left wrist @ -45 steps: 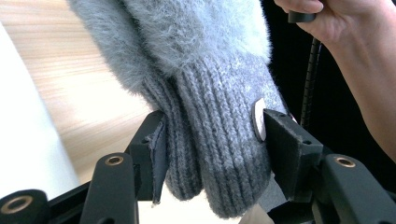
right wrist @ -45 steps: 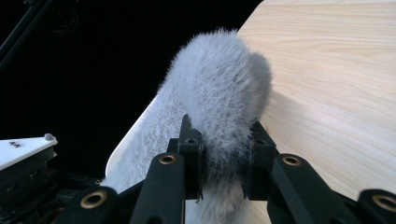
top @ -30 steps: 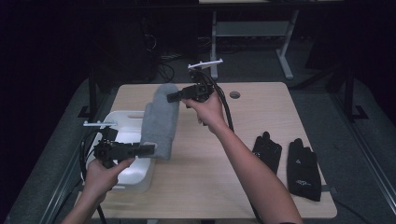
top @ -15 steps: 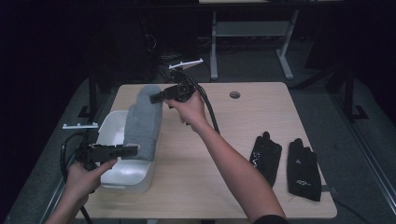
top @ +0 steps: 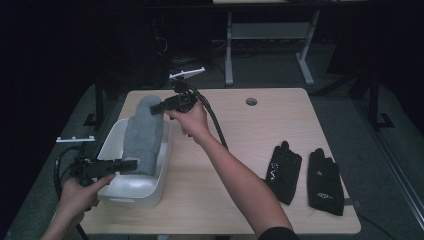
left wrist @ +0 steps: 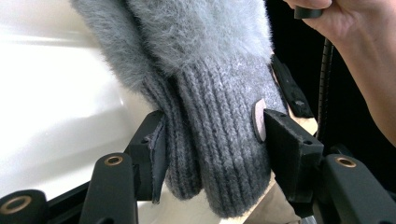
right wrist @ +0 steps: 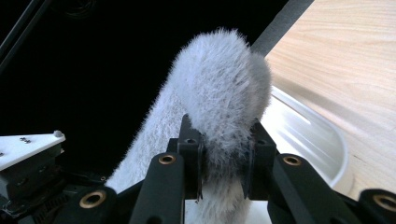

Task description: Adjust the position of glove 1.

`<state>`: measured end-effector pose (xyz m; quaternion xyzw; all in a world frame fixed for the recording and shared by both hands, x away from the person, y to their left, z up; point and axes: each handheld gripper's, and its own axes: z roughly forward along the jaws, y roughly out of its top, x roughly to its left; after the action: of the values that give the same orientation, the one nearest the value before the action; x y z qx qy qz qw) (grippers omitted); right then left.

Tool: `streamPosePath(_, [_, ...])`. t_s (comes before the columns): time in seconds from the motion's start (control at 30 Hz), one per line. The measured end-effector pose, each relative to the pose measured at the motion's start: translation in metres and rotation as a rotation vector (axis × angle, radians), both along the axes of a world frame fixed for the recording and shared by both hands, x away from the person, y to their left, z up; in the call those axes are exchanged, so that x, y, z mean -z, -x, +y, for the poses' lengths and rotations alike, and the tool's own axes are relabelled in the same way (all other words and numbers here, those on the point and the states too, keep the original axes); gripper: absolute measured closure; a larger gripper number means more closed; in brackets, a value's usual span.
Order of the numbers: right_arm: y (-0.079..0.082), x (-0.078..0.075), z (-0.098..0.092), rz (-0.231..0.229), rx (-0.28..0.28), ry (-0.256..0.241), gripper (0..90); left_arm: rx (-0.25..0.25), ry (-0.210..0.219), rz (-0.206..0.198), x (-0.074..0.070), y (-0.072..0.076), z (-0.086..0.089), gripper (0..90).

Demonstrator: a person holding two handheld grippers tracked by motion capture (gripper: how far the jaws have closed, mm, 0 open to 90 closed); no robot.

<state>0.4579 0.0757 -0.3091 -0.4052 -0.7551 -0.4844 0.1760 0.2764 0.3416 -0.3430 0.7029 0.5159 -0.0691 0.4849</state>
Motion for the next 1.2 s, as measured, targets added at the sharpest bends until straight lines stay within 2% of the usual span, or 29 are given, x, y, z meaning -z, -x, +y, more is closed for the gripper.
streamPosePath(0.6, [0.000, 0.026, 0.032, 0.029, -0.034, 0.013, 73.1, -0.035, -0.008, 0.063, 0.022, 0.005, 0.026, 43.8])
streamPosePath(0.8, [0.001, 0.036, 0.043, 0.041, -0.040, 0.019, 73.3, -0.035, -0.029, 0.083, 0.030, 0.007, 0.034, 43.8])
streamPosePath(1.2, [0.000, 0.055, 0.049, 0.069, -0.041, 0.048, 73.5, -0.029, -0.063, 0.121, 0.043, 0.005, 0.035, 43.8])
